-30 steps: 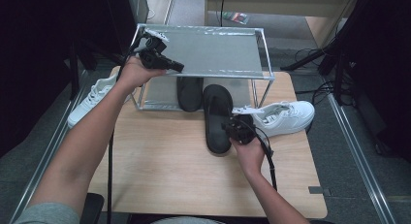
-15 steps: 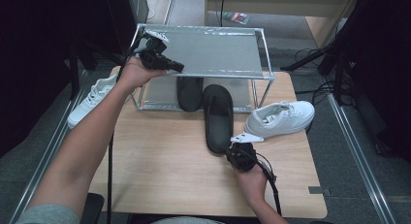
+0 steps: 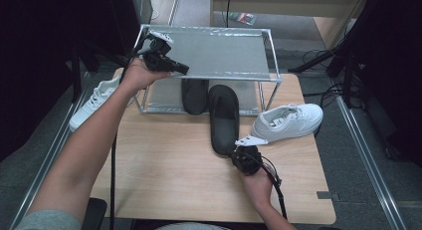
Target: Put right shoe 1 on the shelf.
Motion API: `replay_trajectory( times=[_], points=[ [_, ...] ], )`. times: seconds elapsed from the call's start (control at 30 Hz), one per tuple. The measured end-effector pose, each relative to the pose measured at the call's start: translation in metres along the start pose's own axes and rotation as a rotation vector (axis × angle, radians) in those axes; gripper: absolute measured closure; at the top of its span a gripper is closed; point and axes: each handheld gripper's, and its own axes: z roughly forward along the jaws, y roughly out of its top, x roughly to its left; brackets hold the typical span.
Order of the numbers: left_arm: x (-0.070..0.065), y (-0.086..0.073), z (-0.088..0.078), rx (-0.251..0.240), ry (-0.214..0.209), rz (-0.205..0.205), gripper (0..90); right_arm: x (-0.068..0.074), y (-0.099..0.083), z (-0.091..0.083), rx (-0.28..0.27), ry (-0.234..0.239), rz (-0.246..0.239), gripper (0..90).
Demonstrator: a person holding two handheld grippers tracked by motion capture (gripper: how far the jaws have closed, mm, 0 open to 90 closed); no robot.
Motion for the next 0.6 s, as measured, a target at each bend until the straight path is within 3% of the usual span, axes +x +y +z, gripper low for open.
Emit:
replay_trajectory(
  times=[0.17,0.6],
  points=[
    [0.001,0.000,0.000,0.000,-0.001,-0.001,87.8,-0.002,0.004,0.005,-0.014,-0.020,-0.035,90.0],
    [0.000,0.000,0.001,-0.003,0.006,0.009,87.8,-0.011,0.021,0.023,-0.037,-0.056,-0.029,90.0]
  ],
)
